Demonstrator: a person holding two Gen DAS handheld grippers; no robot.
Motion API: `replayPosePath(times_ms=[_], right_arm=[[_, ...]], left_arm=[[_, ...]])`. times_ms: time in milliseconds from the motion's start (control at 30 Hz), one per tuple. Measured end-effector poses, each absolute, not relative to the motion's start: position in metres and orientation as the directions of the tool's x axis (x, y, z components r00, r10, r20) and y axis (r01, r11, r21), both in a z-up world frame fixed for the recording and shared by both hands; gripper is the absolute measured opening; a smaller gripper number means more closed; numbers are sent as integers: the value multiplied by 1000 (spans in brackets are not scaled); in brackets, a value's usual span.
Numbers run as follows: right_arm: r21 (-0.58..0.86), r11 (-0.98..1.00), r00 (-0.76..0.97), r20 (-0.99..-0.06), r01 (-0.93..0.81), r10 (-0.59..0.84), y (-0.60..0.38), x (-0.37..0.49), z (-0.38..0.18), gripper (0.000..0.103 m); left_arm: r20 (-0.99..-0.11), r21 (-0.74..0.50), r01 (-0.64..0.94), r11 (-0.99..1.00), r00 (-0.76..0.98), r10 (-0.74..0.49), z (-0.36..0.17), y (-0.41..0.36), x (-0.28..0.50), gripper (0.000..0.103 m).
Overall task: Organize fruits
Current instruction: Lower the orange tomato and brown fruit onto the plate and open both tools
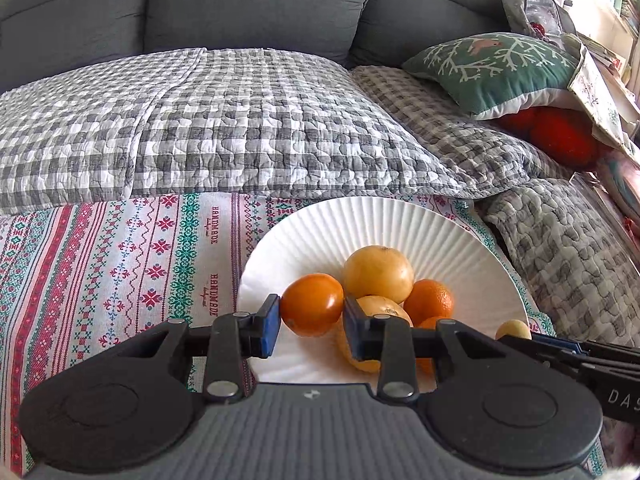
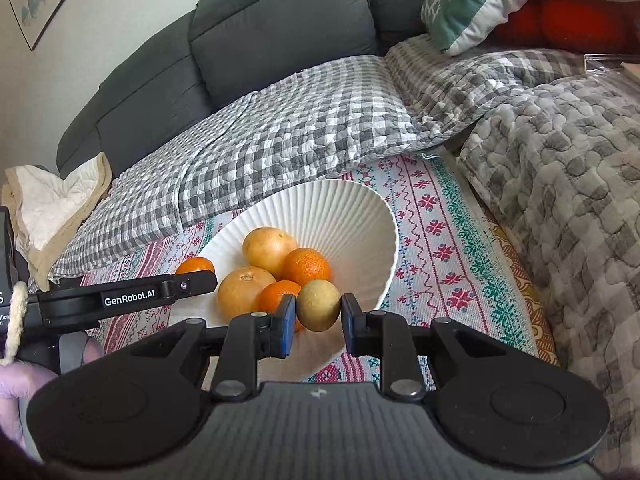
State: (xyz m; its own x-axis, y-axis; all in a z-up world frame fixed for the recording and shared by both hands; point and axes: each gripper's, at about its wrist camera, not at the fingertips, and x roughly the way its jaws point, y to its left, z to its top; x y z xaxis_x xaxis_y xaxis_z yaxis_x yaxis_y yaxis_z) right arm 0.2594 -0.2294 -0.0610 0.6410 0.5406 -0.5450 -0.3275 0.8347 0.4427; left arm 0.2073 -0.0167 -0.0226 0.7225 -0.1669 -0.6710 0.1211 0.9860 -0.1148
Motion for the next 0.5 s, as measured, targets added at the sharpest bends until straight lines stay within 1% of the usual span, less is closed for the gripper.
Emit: replayPosePath(times_ms=[367, 500], right_arm=[[406, 847, 641, -559, -343, 527, -219, 262, -63, 22], [395, 850, 641, -562, -348, 523, -218, 262, -63, 22]], left_arm=[[-668, -128, 125, 984, 722, -179, -29, -14, 218, 26], [-664, -115, 137, 984, 726, -179, -30, -15, 218, 26]])
